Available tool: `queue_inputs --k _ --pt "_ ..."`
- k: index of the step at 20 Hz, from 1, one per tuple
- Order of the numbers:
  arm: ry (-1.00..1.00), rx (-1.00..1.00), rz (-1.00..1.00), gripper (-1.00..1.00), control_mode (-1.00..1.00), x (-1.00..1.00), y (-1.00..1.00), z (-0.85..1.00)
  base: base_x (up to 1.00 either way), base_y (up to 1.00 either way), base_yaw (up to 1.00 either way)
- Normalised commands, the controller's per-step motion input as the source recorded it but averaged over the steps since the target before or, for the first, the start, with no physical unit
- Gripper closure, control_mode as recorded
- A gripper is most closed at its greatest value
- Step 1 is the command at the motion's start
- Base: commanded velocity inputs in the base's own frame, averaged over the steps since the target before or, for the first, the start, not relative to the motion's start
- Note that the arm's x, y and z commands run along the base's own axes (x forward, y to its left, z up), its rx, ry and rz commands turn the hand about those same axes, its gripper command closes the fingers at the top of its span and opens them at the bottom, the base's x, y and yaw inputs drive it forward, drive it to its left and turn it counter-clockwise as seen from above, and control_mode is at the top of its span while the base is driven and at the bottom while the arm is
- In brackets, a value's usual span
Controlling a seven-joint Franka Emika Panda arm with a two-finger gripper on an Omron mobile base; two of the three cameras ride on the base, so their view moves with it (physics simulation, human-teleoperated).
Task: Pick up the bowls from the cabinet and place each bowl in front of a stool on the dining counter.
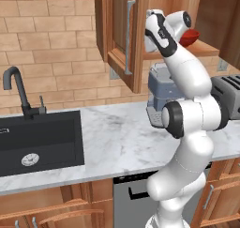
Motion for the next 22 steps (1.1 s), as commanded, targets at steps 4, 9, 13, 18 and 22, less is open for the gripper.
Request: queue_inputs --k 4,9,13,18,22 --pt "0.00 0.00 0.00 1.00 -1.00 0.00 0.08 0.00 0.00 0.00 0.00" --pt "0.00 -0.02 0.00 1.00 -1.00 0.00 -0.05 0.00 0.00 0.00 0.00" --pt "0.00 -0.06 -0.01 1.00 -1.00 -0.01 -0.21 0.00 0.00 0.00 0.00" --pt "0.00 -0.01 -0.01 1.00 -1.00 -0.26 -0.08 0.01 0.00 0.00 0.00" --pt "-0.04 0.00 0.00 1.00 -1.00 -0.57 -0.02 0.05 0.00 0.00 0.00"
